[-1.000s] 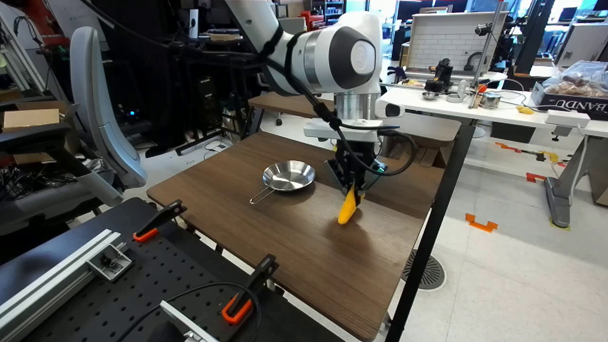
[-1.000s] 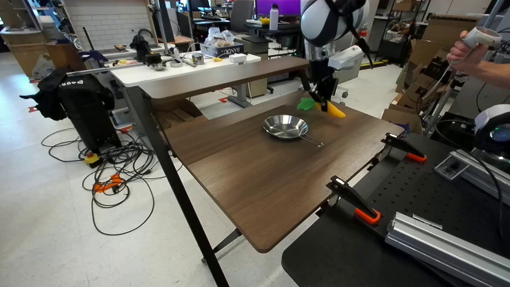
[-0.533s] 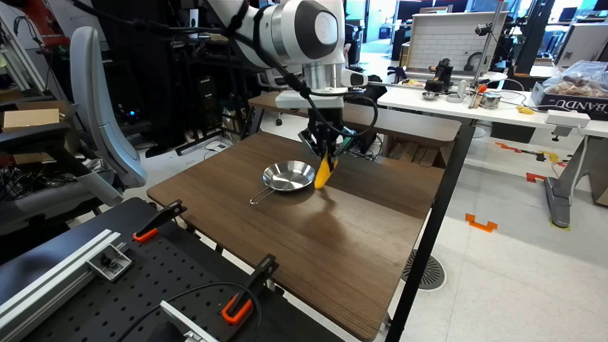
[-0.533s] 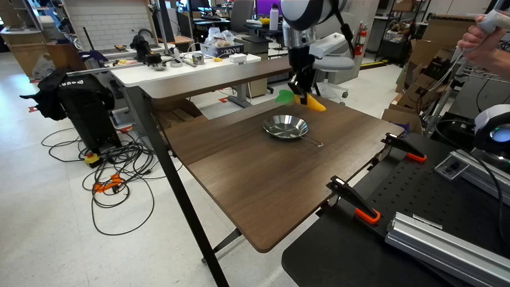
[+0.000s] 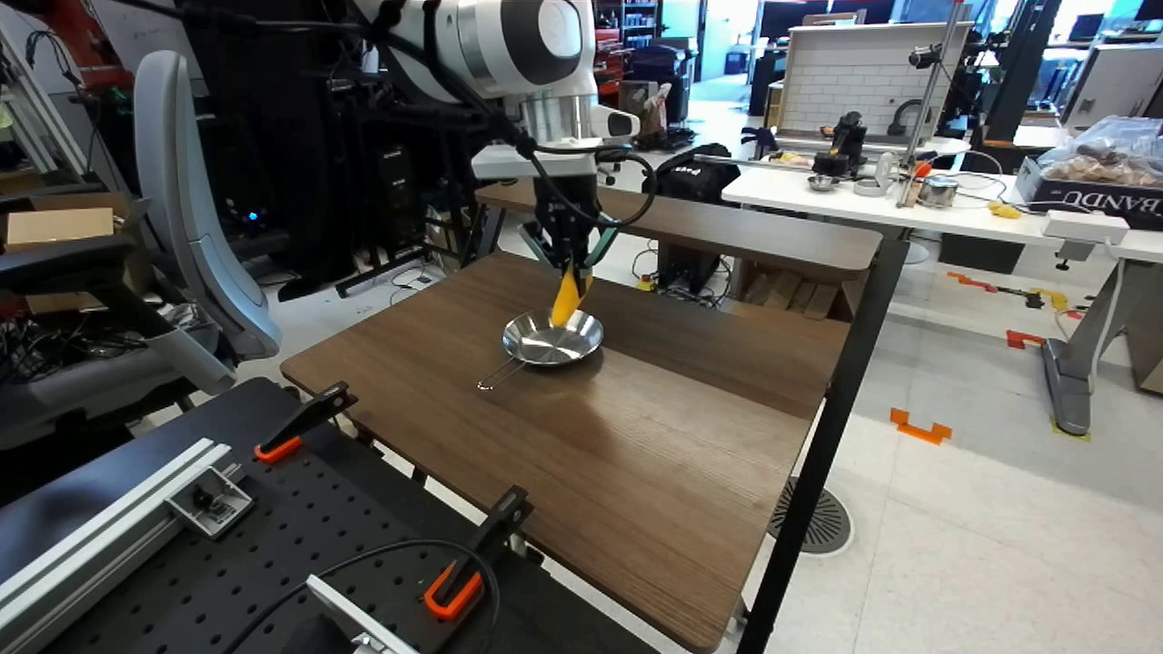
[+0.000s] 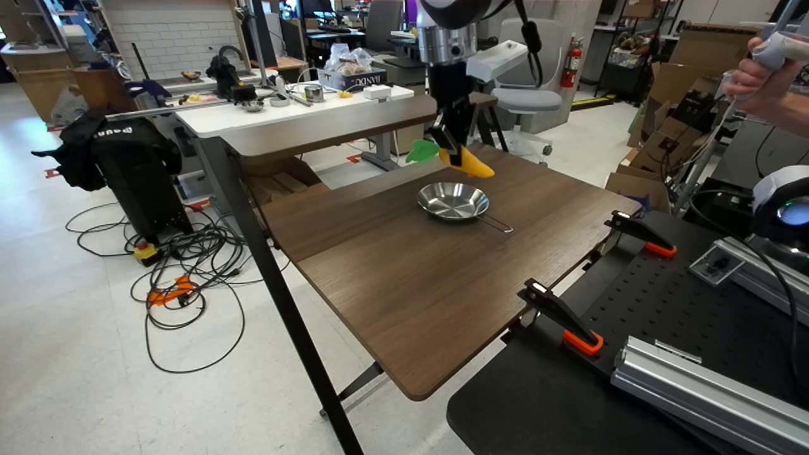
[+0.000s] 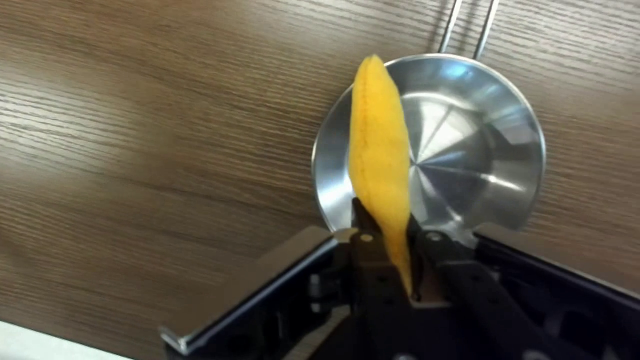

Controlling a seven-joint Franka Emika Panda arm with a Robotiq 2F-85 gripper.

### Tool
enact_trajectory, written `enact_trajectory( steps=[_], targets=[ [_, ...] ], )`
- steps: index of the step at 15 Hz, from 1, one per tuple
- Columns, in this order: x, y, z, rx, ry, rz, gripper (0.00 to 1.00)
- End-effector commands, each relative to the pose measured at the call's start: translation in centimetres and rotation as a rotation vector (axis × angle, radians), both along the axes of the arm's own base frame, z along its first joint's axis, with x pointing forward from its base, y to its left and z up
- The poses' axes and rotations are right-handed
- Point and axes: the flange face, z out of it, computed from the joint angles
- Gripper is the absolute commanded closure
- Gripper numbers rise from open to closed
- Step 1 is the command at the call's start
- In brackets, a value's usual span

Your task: Put the carrot plushie into the pan

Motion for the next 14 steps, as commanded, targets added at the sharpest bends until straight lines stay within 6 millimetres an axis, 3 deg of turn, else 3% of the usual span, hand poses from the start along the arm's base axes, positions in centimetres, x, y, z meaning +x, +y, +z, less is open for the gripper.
enact_trajectory(
  steps=[1, 2, 10, 14],
  targets=[
    [-1.4, 1.8, 0.0, -0.014, 0.038, 0.02, 0.64],
    [-1.6, 2.2, -0.3, -0.014, 0.047, 0.026, 0.62],
    [-2.4, 2.0, -0.4, -0.023, 0.105, 0.01, 0.05],
    [-2.8, 1.8, 1.4, -0.024, 0.105, -0.008, 0.0]
  ],
)
